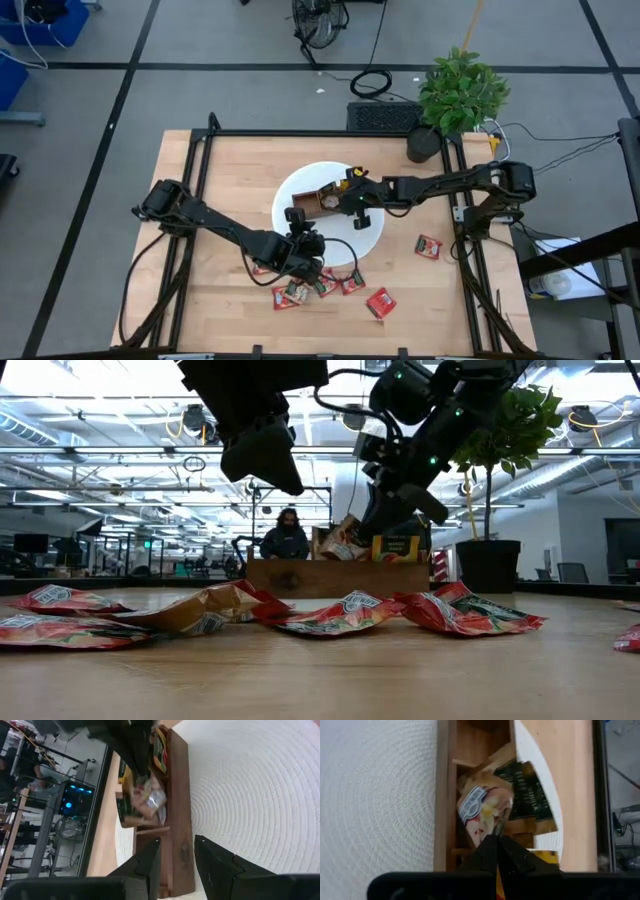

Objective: Pick & Place Tea
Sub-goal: Put the brown tea bag into the middle section of the wooden organizer

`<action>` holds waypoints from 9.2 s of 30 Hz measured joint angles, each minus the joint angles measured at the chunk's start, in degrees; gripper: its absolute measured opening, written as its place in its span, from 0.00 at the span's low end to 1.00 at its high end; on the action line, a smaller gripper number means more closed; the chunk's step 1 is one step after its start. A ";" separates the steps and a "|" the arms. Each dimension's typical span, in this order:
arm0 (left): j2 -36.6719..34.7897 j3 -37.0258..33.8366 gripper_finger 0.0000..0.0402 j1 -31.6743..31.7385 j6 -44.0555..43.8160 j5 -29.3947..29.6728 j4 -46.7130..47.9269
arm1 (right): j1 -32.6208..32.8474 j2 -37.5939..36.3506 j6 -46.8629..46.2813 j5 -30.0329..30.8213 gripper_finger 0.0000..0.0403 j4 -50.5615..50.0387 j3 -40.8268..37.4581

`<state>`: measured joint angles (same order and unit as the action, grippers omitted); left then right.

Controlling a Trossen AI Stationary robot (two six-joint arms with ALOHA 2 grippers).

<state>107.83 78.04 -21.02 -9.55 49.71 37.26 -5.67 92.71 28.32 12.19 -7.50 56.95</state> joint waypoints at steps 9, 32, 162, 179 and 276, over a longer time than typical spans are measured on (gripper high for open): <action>0.00 0.02 0.30 0.99 -0.10 -0.12 0.17 | 0.56 2.36 1.45 0.09 0.00 1.52 0.00; 0.00 0.02 0.30 1.16 -0.92 -0.63 0.12 | 4.28 1.72 10.39 5.17 0.00 -6.04 6.38; 1.73 0.09 0.39 29.83 16.40 -49.76 -21.12 | 11.78 -45.25 -9.60 2.56 0.31 40.64 -43.89; 1.73 0.09 0.01 28.53 12.85 -44.80 -21.18 | 11.78 -45.25 -9.63 2.67 0.31 39.27 -43.89; 3.45 -35.56 0.06 21.47 15.22 -23.46 -91.39 | 11.76 -45.34 -10.70 2.56 0.31 38.98 -43.87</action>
<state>111.28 42.48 0.46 5.67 26.25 -54.13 6.09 47.37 17.62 14.74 31.48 13.08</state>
